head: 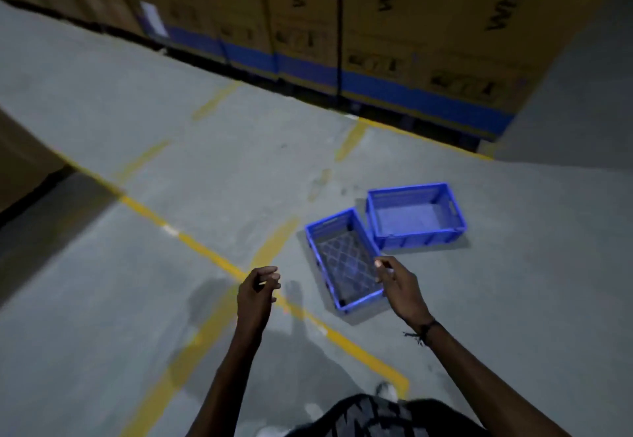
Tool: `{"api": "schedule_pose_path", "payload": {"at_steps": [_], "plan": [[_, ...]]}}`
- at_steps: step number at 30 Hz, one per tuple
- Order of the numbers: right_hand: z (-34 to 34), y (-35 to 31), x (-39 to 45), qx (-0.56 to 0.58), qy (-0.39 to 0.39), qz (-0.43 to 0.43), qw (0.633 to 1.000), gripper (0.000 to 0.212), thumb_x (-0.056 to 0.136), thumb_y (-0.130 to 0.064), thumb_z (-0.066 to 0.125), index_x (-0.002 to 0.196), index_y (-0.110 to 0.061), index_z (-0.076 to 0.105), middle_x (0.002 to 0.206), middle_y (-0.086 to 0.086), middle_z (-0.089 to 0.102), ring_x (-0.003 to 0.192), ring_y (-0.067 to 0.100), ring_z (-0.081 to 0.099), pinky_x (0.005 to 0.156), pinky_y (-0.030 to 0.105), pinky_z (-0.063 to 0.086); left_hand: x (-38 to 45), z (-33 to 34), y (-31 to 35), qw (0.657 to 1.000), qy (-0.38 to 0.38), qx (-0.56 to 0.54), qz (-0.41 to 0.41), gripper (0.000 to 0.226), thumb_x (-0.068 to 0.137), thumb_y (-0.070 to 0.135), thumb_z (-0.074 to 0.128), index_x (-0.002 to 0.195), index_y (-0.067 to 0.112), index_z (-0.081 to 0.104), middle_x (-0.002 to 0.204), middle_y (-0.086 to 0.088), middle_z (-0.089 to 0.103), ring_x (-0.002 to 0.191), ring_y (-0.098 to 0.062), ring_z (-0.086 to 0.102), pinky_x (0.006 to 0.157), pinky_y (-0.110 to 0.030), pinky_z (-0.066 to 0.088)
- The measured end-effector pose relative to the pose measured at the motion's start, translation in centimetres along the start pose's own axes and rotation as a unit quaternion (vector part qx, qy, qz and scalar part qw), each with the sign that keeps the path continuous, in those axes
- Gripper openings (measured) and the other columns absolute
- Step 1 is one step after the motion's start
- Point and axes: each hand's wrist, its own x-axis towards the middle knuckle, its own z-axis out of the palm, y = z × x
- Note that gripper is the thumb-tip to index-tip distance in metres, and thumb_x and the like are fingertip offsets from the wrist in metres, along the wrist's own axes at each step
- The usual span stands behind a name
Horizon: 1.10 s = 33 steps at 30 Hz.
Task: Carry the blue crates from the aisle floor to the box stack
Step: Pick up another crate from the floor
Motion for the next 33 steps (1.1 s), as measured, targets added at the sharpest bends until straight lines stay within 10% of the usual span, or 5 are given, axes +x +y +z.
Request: {"api": "schedule_pose_path", "payload": {"at_steps": [15,23,29,33], "plan": [[-23.0,9.2,9.5,0.051,0.144,0.098,0.983,0.020,0.100,-0.038,0.055,0.108,-0.022,0.065,0.095,-0.003,0.069,0.080,0.006,0.069,0.073,0.034,0.055,5.7,27.5,6.1,0.986,-0.130,0.085,0.051,0.014,0.095,0.007,0.065,0.101,0.015,0.075,0.096,0.000,0.078,0.084,-0.006,0.071,0.076,-0.037,0.057],[-29.5,14.3,24.2,0.001,0.129,0.107,0.986,0.018,0.100,-0.033,0.056,0.111,-0.022,0.064,0.099,-0.002,0.071,0.078,0.013,0.070,0.067,0.026,0.054,16.4,38.4,6.3,0.989,-0.114,0.092,0.005,0.017,0.084,0.022,0.067,0.097,0.015,0.074,0.097,-0.010,0.076,0.092,-0.028,0.070,0.080,-0.038,0.054],[-32.0,19.2,35.3,-0.012,0.111,0.160,0.981,0.016,0.097,-0.034,0.059,0.109,-0.023,0.062,0.100,0.003,0.070,0.083,0.025,0.071,0.076,0.029,0.054,25.9,48.2,6.5,0.970,-0.166,0.177,-0.021,0.014,0.095,0.002,0.066,0.097,0.014,0.072,0.091,0.009,0.069,0.078,-0.002,0.065,0.081,-0.034,0.051],[-31.7,25.0,42.1,-0.030,0.066,0.195,0.978,0.021,0.095,-0.041,0.060,0.109,-0.025,0.060,0.105,0.005,0.070,0.085,0.026,0.072,0.077,0.030,0.054,31.9,53.7,4.1,0.953,-0.191,0.230,-0.046,0.007,0.093,0.005,0.066,0.095,0.012,0.067,0.088,0.000,0.067,0.084,-0.019,0.063,0.080,-0.032,0.048]]}}
